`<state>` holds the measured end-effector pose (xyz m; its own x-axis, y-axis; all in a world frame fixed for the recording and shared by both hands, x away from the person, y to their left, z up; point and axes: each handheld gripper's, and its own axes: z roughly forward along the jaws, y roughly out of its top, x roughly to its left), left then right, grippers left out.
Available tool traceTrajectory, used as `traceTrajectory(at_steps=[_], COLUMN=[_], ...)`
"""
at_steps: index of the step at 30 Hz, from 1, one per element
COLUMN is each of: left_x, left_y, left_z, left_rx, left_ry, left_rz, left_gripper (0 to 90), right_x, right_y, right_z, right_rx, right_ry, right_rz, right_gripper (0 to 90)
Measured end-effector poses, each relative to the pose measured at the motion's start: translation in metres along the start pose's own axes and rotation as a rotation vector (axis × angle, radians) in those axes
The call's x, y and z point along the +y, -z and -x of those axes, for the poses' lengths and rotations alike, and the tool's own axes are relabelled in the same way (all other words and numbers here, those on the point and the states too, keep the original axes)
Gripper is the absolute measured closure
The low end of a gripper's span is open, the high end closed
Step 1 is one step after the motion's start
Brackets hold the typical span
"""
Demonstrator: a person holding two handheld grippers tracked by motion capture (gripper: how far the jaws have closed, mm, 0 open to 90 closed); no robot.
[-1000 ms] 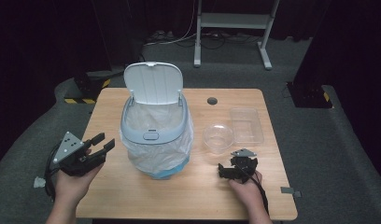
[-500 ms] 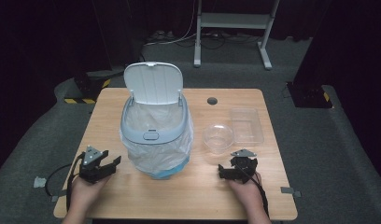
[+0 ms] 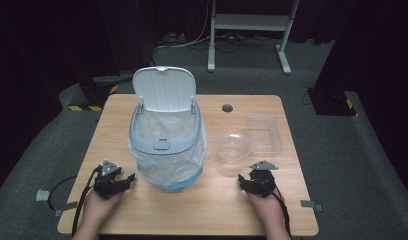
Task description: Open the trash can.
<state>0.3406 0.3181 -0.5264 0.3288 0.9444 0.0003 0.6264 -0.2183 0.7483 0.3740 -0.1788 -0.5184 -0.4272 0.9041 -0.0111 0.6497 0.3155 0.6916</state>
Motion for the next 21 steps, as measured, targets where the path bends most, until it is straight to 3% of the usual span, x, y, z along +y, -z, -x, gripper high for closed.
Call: traceTrajectory(at_steps=[10,13,21], left_x=[-0.002,-0.002,-0.003], left_y=[0.0,-0.001,0.0], left_z=[0.001,0.0,0.001], left_rx=[0.0,0.006,0.005], left_ry=[0.004,0.016,0.004], left_rz=[0.008,-0.002,-0.007], left_gripper=[31.6,25.5,22.4], right_x=[0.001,0.008,0.022], right_y=[0.008,0.019,0.037], right_z=[0.002,0.002,0.011], right_rx=[0.007,-0.007,-0.054], right_ry=[-0.047,-0.05,-0.059], right_rz=[0.019,0.069,0.166], right_gripper=[46.9,51.8,59.8])
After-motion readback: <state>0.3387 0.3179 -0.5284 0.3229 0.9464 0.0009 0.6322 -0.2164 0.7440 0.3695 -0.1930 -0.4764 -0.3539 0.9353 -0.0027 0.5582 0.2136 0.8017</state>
